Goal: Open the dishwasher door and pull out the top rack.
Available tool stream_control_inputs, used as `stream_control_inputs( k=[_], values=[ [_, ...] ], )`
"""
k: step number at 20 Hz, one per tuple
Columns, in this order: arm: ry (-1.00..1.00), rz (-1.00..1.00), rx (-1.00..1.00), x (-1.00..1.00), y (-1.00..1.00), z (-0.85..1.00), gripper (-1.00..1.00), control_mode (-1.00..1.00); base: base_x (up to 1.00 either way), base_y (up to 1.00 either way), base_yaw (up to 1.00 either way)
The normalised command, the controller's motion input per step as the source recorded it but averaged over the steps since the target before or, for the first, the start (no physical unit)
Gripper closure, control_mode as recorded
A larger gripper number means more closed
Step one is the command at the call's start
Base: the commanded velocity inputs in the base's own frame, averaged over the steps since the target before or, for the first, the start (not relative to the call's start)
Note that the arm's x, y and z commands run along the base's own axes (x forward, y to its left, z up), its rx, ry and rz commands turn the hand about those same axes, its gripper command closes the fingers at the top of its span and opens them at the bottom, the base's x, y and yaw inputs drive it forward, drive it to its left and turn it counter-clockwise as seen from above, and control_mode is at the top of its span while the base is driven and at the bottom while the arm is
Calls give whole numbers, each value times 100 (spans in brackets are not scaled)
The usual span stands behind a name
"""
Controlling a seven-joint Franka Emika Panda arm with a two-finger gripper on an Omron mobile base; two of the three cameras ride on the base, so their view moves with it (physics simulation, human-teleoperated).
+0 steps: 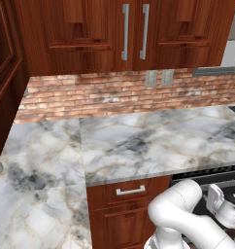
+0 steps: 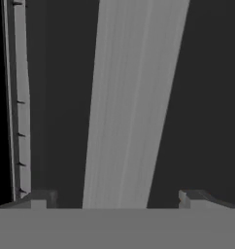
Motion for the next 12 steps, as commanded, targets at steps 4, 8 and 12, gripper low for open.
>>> stream_control_inputs(
  k=[4, 8, 12],
  values=[
    [-6, 0, 0, 32, 0, -9, -100, -100, 0, 0, 0],
    [-4, 0, 0, 36, -1, -3, -100, -100, 0, 0, 0],
    [-2, 0, 0, 38, 0, -4, -100, -100, 0, 0, 0]
  ],
)
